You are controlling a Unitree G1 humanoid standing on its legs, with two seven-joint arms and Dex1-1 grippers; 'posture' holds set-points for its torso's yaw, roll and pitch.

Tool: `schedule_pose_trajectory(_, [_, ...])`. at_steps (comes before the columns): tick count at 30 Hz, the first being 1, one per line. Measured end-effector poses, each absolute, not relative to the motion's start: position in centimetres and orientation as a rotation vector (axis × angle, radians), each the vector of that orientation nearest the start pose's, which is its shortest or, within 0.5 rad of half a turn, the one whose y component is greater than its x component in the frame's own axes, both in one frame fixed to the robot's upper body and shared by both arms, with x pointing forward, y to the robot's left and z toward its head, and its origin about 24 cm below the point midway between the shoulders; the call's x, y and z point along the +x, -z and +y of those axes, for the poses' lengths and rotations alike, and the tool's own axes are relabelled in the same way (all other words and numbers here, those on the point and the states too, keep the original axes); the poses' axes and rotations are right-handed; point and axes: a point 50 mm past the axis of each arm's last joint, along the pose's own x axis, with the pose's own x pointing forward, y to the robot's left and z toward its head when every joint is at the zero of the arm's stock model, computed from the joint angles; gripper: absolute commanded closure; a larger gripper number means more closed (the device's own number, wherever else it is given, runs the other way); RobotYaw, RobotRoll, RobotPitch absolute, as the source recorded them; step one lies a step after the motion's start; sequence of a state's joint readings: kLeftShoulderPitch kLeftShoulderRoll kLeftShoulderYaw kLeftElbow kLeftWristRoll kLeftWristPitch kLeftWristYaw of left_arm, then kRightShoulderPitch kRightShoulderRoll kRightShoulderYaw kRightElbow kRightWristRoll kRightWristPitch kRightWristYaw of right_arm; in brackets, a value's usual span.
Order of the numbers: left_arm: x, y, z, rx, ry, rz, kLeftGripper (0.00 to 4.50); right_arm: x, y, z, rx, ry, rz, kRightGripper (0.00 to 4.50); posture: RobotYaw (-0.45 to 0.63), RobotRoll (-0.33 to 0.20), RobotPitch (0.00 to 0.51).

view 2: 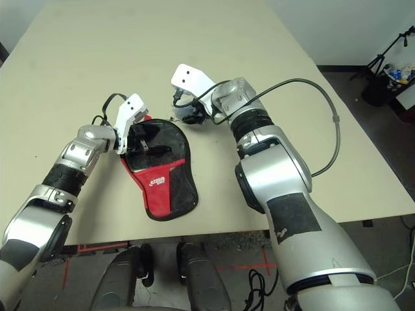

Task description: Store the ping-pong paddle in its case and zip it.

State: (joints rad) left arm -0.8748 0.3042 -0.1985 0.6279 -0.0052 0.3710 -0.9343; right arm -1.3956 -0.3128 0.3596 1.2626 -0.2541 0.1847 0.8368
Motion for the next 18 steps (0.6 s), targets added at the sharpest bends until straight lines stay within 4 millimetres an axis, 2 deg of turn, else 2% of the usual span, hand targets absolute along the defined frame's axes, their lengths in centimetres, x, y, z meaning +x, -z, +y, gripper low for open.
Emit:
schedule_pose_trajectory(5, [37.2,-12.7,11.1,0.347,0.989,0.343,0.0,42.1,-20.7,-12.3,-0.849,-0.706,0.38,4.48,-0.08,0.0,0.191])
schedule_pose_trajectory(12, [37.3,-12.6,10.7,0.34,0.987,0.341,0.0,42.1,-20.9,-13.1,-0.884,-0.683,0.395,4.48,-0.08,0.0,0.195])
schedule_pose_trajectory(18, [37.3,-12.5,10.3,0.334,0.981,0.338,0.0,41.3,-21.3,-15.0,-0.916,-0.779,0.473,4.48,-0.1,0.0,0.198])
